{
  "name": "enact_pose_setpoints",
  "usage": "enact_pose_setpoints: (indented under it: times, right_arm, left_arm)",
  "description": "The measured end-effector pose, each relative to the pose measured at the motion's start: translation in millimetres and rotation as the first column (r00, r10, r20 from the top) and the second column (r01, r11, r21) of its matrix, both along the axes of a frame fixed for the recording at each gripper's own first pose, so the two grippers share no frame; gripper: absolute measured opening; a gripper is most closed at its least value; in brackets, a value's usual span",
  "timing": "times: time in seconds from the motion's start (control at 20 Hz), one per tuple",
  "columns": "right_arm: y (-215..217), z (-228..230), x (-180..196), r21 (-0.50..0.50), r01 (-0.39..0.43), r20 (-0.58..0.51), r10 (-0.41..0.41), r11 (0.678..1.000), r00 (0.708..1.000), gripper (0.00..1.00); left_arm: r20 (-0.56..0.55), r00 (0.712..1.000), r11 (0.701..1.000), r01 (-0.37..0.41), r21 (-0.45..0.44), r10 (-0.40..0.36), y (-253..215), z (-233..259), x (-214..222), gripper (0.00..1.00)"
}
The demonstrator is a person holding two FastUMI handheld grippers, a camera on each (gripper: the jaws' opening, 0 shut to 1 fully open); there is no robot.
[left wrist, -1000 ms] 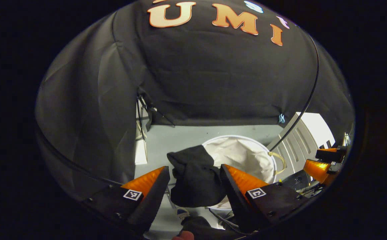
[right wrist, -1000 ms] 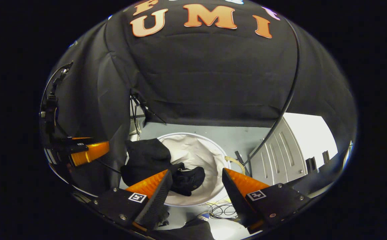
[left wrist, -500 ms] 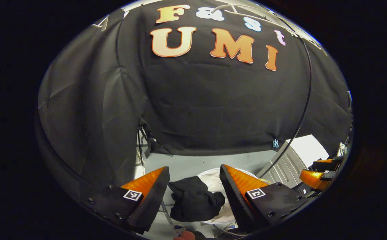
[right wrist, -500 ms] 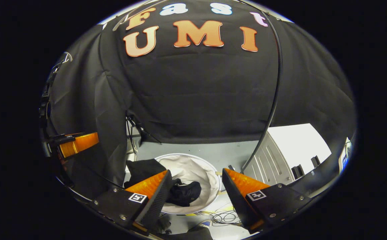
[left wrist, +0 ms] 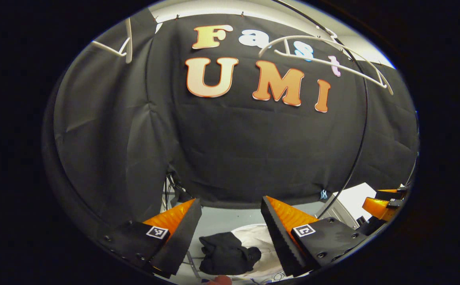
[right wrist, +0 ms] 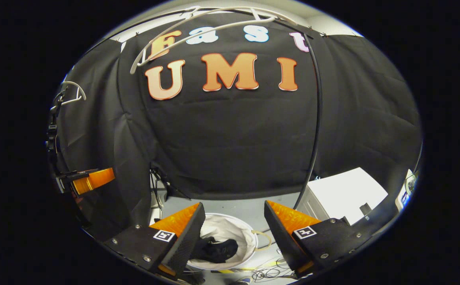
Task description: Grasp the clothes on the hanger with both hands and then place them into the laundry hamper below.
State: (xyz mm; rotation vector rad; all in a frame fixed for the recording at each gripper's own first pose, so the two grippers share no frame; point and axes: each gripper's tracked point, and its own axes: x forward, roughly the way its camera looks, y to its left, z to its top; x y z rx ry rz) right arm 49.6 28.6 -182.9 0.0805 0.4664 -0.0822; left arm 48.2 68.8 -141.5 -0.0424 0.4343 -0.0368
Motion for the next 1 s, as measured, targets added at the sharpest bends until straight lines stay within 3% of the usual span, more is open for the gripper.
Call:
enact_pose_setpoints:
  times: [0.4, 0.55, 0.6, 0.7, 0.8, 0.85, 0.95, 1.0]
  right_arm:
    - [-26, 75, 11, -0.037, 0.043, 0.179, -0.036, 0.998, 0.983, 0.93]
    - [-37, 107, 8, -0.055, 0.055, 0.242, -0.040, 0.997, 0.969, 0.93]
    - [-42, 120, 7, -0.064, 0.065, 0.267, -0.046, 0.996, 0.963, 1.00]
    - [-52, 153, -5, -0.076, 0.082, 0.319, -0.053, 0.994, 0.946, 1.00]
    - [-63, 178, -17, -0.082, 0.101, 0.370, -0.064, 0.991, 0.927, 0.84]
    - [-69, 188, -22, -0.082, 0.117, 0.391, -0.076, 0.990, 0.917, 1.00]
    - [-80, 203, -27, -0.076, 0.133, 0.417, -0.090, 0.988, 0.904, 0.84]
    - [-83, 210, -28, -0.074, 0.139, 0.430, -0.094, 0.988, 0.898, 0.84]
  left_arm:
    - [0.162, 0.986, 0.999, 0.022, 0.035, -0.027, -3, 75, 15, 0.96]
    - [0.215, 0.976, 0.999, 0.035, 0.009, -0.036, -21, 93, 17, 0.94]
    - [0.231, 0.972, 0.999, 0.037, 0.002, -0.036, -26, 100, 15, 0.94]
    - [0.263, 0.964, 0.999, 0.041, -0.007, -0.038, -29, 114, 16, 0.94]
    - [0.295, 0.955, 0.999, 0.048, -0.011, -0.042, -31, 129, 13, 0.95]
    - [0.308, 0.950, 0.999, 0.047, -0.010, -0.041, -31, 136, 12, 0.95]
    - [0.326, 0.945, 0.999, 0.040, -0.015, -0.033, -29, 149, 13, 0.95]
    - [0.341, 0.940, 0.999, 0.034, -0.030, -0.022, -28, 155, 12, 0.95]
